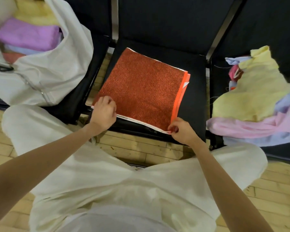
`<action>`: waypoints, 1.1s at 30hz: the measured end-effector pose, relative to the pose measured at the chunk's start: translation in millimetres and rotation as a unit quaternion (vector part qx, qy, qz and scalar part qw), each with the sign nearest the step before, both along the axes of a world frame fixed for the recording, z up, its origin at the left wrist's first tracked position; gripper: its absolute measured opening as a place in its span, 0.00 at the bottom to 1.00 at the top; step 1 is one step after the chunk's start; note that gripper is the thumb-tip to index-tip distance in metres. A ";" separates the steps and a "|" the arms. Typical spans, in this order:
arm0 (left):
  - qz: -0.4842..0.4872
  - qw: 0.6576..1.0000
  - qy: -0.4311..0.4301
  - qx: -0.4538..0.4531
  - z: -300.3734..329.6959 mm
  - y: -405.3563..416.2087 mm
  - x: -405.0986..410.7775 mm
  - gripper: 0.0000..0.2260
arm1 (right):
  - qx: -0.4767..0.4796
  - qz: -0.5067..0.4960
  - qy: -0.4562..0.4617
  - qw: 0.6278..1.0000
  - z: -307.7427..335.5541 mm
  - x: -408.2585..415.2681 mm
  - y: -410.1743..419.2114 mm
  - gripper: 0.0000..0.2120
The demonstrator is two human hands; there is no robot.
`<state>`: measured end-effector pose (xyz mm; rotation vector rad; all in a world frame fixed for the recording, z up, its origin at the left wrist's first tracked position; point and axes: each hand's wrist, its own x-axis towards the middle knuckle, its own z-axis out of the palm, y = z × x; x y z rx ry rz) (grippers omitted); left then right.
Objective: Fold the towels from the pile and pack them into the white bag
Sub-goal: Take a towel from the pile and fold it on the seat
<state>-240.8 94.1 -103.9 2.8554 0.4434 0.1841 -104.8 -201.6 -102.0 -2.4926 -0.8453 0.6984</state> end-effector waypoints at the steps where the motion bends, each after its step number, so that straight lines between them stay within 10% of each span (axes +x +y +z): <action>1: -0.058 0.998 -0.011 -0.031 -2.5 -12.5 5.1 0.06 | -0.010 0.006 0.022 1.000 2.6 7.3 0.4 0.10; 11: -0.340 0.934 0.025 -0.110 -30.5 -130.6 73.1 0.18 | 0.018 -0.195 -0.055 0.979 -17.7 105.9 9.4 0.13; 33: -0.300 0.901 0.067 -0.307 -33.4 -130.1 89.8 0.06 | 0.062 -0.411 -0.072 0.907 -33.4 222.1 100.8 0.10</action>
